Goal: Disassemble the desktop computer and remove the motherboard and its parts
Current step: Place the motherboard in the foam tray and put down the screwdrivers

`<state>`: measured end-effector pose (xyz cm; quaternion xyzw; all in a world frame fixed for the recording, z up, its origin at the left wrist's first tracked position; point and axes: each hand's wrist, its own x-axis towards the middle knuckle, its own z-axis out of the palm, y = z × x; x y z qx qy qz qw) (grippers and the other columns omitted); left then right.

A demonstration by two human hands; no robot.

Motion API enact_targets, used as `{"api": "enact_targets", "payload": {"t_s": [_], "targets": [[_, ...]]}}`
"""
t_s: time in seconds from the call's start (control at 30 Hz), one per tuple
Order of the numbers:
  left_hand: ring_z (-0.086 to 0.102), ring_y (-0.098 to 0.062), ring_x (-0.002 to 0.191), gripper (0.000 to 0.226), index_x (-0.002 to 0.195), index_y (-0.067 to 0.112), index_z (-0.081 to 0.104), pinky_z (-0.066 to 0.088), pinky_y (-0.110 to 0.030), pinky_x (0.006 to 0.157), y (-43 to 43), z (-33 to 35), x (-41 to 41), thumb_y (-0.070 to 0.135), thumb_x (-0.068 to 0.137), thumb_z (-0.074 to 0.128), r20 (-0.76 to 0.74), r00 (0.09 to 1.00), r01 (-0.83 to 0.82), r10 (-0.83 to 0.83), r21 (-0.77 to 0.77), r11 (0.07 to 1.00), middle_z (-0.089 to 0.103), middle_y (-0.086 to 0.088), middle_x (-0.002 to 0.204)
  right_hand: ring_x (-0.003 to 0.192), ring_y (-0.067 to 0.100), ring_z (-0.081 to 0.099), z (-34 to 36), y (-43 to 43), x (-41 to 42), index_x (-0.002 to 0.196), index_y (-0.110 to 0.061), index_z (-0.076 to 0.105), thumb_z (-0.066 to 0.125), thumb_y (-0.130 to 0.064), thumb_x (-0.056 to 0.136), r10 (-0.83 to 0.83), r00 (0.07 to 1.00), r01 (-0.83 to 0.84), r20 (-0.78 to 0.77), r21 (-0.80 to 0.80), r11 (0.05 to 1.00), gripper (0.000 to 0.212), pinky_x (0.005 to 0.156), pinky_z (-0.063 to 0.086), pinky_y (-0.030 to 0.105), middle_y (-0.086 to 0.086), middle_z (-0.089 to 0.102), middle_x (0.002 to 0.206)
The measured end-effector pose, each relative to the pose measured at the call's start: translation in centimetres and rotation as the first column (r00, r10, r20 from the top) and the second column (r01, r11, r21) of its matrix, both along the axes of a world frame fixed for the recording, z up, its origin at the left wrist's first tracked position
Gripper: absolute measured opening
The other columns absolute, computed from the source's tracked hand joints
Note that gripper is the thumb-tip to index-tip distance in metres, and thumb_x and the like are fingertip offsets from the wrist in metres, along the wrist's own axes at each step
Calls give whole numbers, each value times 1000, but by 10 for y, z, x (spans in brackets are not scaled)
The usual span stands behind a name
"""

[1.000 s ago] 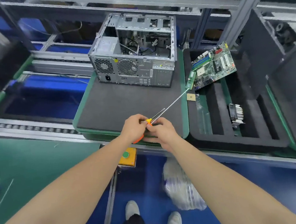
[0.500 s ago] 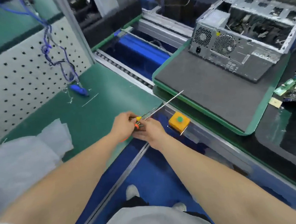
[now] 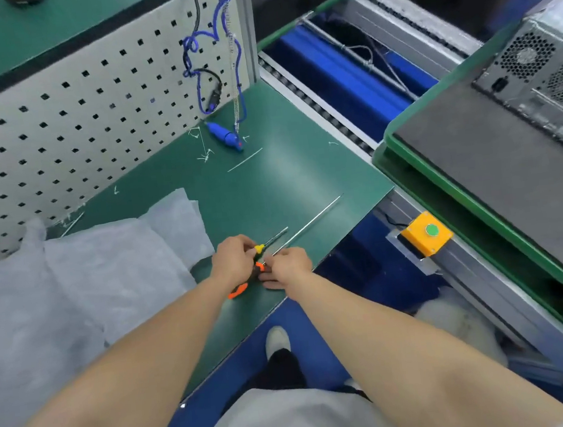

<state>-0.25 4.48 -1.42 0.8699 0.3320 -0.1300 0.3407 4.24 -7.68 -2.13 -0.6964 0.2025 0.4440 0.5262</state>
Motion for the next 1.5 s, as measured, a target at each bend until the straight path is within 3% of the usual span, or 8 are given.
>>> {"api": "enact_targets", "payload": {"t_s": [0.2, 0.4, 0.63, 0.73, 0.87, 1.07, 1.27, 1.5], "targets": [[62, -28, 101, 17, 106, 14, 67, 50, -39, 90, 6, -9, 4, 10, 90, 65, 0, 1000, 19, -19, -3, 1000, 68, -11, 105, 78, 35, 78, -1, 11, -4, 99, 5, 71, 73, -13, 94, 57, 998, -56, 20, -69, 996, 18, 71, 65, 47, 23, 76, 91], [59, -30, 109, 37, 115, 14, 66, 49, -41, 97, 0, 10, 31, 10, 79, 64, -35, 993, 118, -117, 39, 992, 60, -10, 116, 69, 33, 77, 11, 3, 7, 90, 1, 68, 66, -27, 97, 195, 973, -173, 127, -164, 971, 28, 66, 65, 49, 22, 75, 88], [61, -31, 111, 27, 114, 15, 69, 49, -42, 98, -65, 41, 115, 16, 87, 64, 127, 933, 322, -338, 129, 938, 64, -10, 118, 65, 27, 76, 44, -70, 76, 87, -10, 72, 55, -44, 98, 169, 907, -54, 386, -289, 956, 39, 68, 65, 44, 10, 77, 78], [63, -28, 109, 25, 114, 17, 70, 51, -40, 94, -117, 59, 161, 19, 90, 64, 194, 886, 399, -422, 147, 905, 68, -7, 116, 85, 34, 75, 65, -124, 116, 88, -15, 73, 57, -42, 96, 105, 876, 52, 471, -308, 950, 32, 80, 62, 48, 11, 77, 94], [65, -29, 104, 18, 104, 18, 71, 53, -42, 90, -198, 89, 218, 17, 90, 60, 302, 794, 494, -527, 186, 850, 68, -7, 110, 84, 34, 73, 94, -204, 158, 76, -18, 68, 55, -40, 95, 33, 822, 195, 569, -335, 922, 32, 78, 61, 44, 11, 75, 84], [65, -28, 98, 18, 106, 20, 71, 52, -38, 84, -318, 133, 279, 19, 94, 58, 418, 599, 628, -683, 284, 724, 67, -5, 109, 93, 26, 67, 145, -324, 199, 95, -23, 74, 57, -41, 97, -38, 690, 410, 722, -347, 843, 25, 77, 53, 34, 1, 75, 96], [63, -32, 106, 25, 116, 14, 66, 49, -44, 91, -395, 160, 331, 15, 92, 60, 454, 395, 686, -799, 434, 585, 64, -10, 116, 99, 26, 65, 192, -406, 234, 102, -22, 70, 58, -28, 96, 59, 568, 521, 821, -414, 747, 15, 82, 57, 41, 1, 72, 104], [54, -36, 118, 51, 133, 11, 54, 42, -49, 99, -414, 174, 427, 26, 86, 69, 402, 298, 593, -866, 633, 498, 54, -14, 129, 116, 27, 55, 212, -449, 309, 123, -21, 62, 62, -20, 92, 330, 465, 526, 821, -556, 644, 30, 88, 51, 39, 5, 57, 127]]}}
